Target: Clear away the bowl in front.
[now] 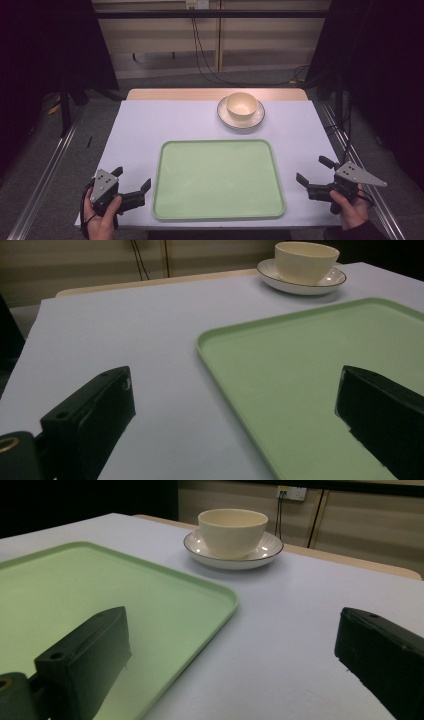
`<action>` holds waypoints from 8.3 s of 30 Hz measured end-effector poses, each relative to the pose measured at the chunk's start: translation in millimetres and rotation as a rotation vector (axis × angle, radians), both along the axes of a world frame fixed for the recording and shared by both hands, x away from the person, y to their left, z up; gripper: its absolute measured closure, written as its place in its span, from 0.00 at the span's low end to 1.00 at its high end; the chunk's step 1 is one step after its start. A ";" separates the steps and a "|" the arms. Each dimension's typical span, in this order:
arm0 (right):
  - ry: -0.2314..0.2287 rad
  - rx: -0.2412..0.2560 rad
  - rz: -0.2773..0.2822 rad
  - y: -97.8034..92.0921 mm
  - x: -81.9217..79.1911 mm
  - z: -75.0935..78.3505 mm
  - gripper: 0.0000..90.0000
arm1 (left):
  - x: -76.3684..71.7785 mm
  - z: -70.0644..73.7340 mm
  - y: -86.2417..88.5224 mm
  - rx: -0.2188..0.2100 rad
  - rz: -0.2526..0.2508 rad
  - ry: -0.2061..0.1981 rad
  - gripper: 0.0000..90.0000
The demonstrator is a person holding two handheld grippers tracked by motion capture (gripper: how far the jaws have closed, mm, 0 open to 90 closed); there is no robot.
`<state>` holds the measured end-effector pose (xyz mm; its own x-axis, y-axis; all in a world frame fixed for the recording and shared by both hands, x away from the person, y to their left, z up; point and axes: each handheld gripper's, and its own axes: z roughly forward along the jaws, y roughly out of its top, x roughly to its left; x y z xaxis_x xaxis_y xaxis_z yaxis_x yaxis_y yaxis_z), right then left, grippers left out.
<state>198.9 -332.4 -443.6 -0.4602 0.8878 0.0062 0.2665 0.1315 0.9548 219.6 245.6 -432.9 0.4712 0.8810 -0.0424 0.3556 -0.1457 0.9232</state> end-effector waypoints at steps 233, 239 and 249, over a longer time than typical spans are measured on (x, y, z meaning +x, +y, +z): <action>0.029 0.005 0.065 -2.0 -1.0 -2.6 0.02 | 325.4 -15.6 -278.7 0.031 -0.166 0.616 0.93; 0.031 0.010 0.066 -2.6 -1.3 -2.3 0.02 | 325.0 -11.9 -275.1 0.012 -0.150 0.611 0.93; 0.026 0.010 0.064 -2.7 -1.2 -2.2 0.02 | 321.1 -3.0 -264.5 -0.017 -0.151 0.595 0.93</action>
